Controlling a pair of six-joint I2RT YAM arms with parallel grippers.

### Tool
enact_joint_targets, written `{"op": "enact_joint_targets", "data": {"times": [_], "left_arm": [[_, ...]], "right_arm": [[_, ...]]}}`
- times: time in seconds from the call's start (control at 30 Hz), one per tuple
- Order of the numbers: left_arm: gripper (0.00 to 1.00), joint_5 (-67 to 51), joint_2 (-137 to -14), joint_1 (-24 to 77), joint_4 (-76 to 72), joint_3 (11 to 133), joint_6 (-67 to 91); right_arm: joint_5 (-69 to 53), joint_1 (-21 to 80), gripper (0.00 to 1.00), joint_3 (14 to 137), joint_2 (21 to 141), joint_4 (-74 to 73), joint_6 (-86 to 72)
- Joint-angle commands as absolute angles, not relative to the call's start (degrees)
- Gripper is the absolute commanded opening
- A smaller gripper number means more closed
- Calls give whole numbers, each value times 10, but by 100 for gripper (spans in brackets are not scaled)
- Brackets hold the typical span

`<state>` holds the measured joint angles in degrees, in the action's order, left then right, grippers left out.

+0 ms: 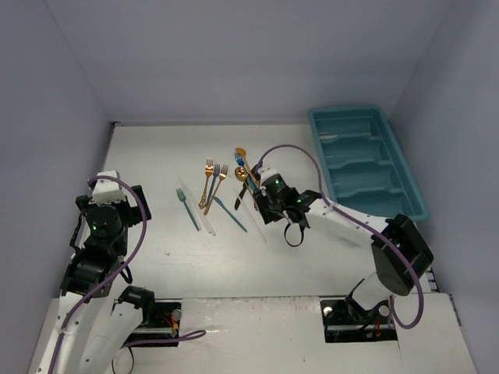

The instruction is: Sort the eating utensils into containers

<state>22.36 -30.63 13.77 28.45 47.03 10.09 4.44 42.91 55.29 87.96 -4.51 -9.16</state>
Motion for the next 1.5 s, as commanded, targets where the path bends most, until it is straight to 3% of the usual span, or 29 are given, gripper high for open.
{"op": "enact_joint_targets", "data": {"times": [0.0, 0.77, 0.9, 1.03, 1.13, 1.47], "left_arm": [[90, 221, -317, 137, 259, 475, 102], [90, 218, -309, 139, 262, 475, 102], [90, 219, -309, 139, 262, 475, 102], [90, 220, -309, 139, 262, 475, 102], [90, 219, -310, 139, 263, 475, 102], [90, 221, -312, 140, 263, 475, 102]], "right_arm": [[28, 449, 36, 603, 933, -34, -71], [33, 470, 28, 700, 1090, -35, -69], [35, 470, 23, 712, 1102, -34, -67], [38, 469, 10, 728, 1114, -34, -63], [43, 469, 0, 742, 1109, -36, -61], [98, 408, 0, 818, 986, -51, -69]]}}
